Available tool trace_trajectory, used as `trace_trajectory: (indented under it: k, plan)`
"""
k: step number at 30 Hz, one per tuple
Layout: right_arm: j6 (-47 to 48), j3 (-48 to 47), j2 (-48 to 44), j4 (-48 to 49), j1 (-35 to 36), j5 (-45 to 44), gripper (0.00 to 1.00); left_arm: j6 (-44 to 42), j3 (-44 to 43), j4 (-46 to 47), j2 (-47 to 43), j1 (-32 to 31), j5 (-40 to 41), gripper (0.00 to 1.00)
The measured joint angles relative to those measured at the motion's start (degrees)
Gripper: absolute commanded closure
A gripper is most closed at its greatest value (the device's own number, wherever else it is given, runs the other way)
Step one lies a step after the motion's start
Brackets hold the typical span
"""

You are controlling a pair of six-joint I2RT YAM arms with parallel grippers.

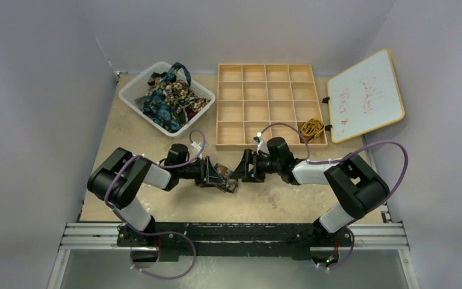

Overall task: Roll the ties
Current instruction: Pick up the tie at the center of the board.

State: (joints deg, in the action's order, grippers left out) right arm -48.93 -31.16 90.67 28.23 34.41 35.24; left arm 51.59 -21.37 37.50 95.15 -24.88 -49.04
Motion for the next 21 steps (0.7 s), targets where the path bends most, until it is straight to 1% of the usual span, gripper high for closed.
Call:
trace_trajectory:
  k: [3,9,12,18,21]
  plan:
    - [0.48,0.00,-0.66,-0.52,-0.09,-0.24,0.11,-0.61,-0.02,-0.68,-0.13,0.00,-0.07,0.71]
    - [1.81,0.02,-3.45,-1.11,-0.35,-1.42,0.11,-3.26,-0.07,-2.29,-1.20,0.00,-0.90,0.71]
    - [2.73,0.96,-6.82,1.40,-0.37,-1.68,0.11,-4.92,-0.26,-3.32,-2.51,0.00,-1.92,0.71]
    - [4.04,6.88,-14.84,10.29,-0.55,-1.20,0.08,-8.31,-1.68,-5.88,-5.53,0.00,-5.35,0.70]
    - [4.66,7.52,-17.46,11.72,-0.74,-0.63,0.07,-9.73,-2.05,-7.54,-8.70,0.00,-7.37,0.70]
